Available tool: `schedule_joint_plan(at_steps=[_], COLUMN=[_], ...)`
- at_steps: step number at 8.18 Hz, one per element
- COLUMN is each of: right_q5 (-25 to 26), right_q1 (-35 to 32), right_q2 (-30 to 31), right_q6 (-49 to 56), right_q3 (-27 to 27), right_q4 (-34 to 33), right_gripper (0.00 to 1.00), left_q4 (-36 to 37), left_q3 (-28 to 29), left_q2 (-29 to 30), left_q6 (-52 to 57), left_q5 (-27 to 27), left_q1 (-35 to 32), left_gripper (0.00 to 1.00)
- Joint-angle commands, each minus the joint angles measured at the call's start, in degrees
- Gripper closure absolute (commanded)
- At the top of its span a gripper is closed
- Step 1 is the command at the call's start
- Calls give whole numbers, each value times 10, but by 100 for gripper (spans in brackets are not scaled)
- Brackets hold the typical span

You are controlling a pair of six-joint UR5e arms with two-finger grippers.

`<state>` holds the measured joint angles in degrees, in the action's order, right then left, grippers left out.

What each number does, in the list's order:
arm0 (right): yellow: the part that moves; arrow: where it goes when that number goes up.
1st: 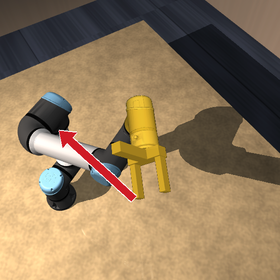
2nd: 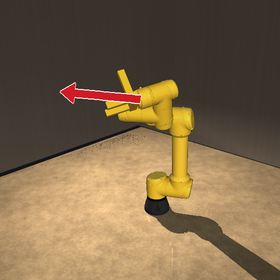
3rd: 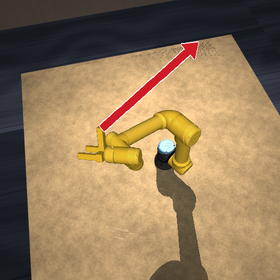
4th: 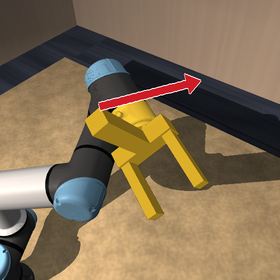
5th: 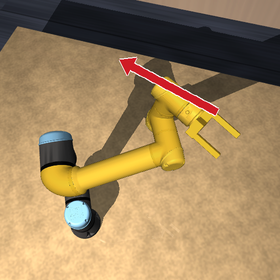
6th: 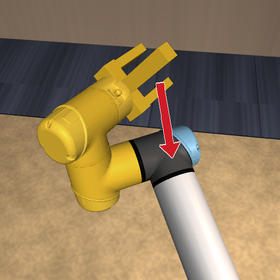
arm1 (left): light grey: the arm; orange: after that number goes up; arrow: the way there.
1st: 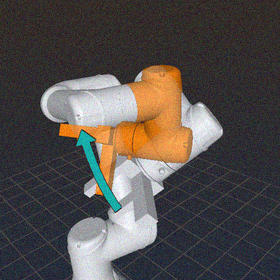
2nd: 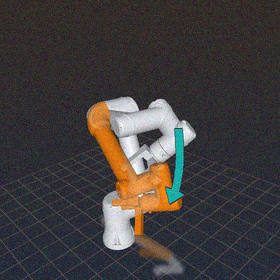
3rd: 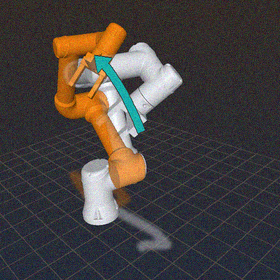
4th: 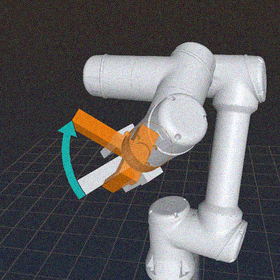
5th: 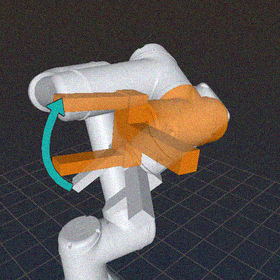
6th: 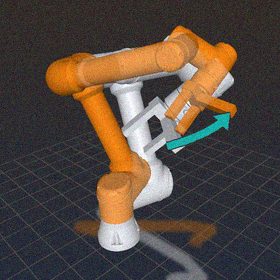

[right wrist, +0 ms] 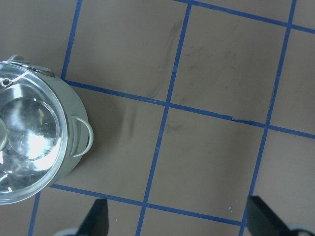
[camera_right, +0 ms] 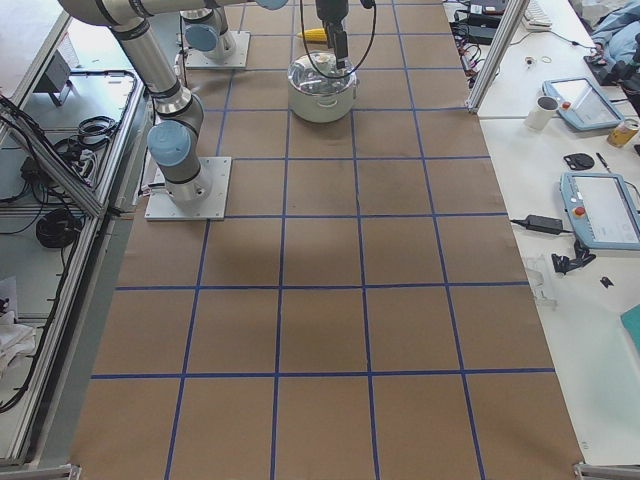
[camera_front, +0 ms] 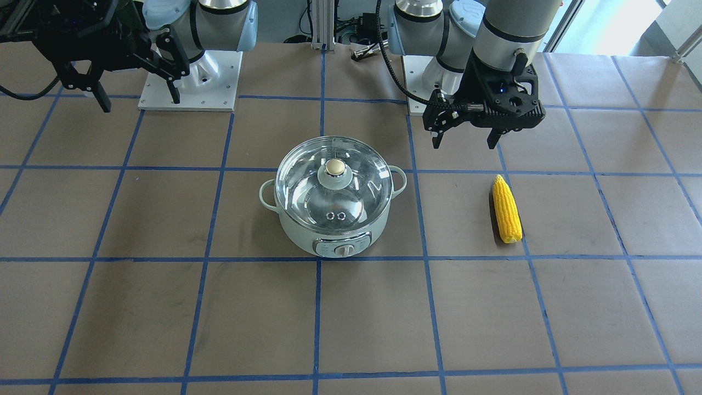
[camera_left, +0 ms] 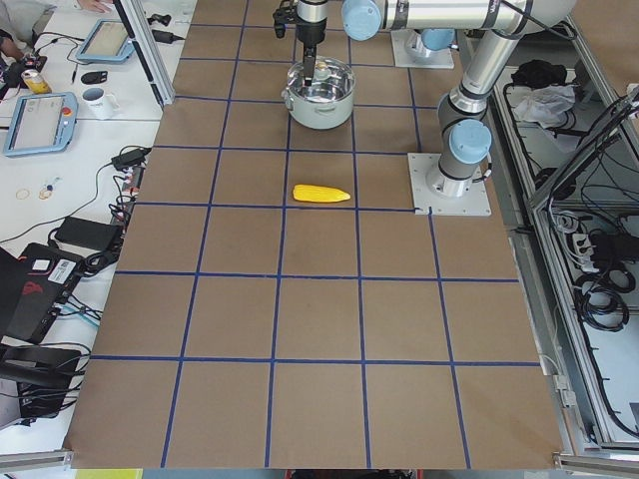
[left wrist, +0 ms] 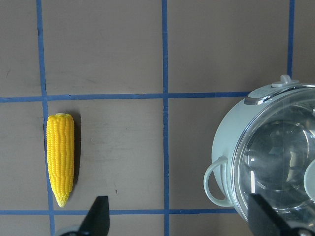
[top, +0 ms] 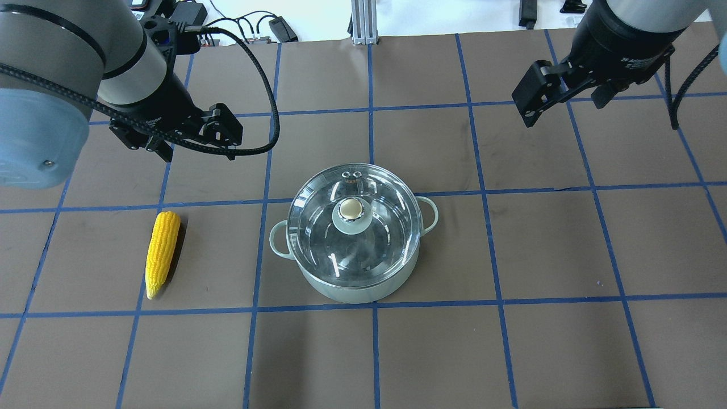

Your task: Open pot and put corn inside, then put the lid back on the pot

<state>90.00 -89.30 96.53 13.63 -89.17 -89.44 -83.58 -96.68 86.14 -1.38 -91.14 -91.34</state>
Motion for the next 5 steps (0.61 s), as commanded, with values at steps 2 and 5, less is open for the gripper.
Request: schedule_joint_plan(at_steps=[2,5], right_q5=[5,2], right_q1=[1,-7], right_q2=[-1,-5], right_q6=[-5,-91], right_q3=[0,7], right_q4=[-33,-28], right_gripper=[0,0], left_q4=[0,2], left_q3=[2,-4], left_q2=[-4,2], left_q6=[35,124], left_q5=[3,1], left_q1=[0,49], left_gripper=[0,0])
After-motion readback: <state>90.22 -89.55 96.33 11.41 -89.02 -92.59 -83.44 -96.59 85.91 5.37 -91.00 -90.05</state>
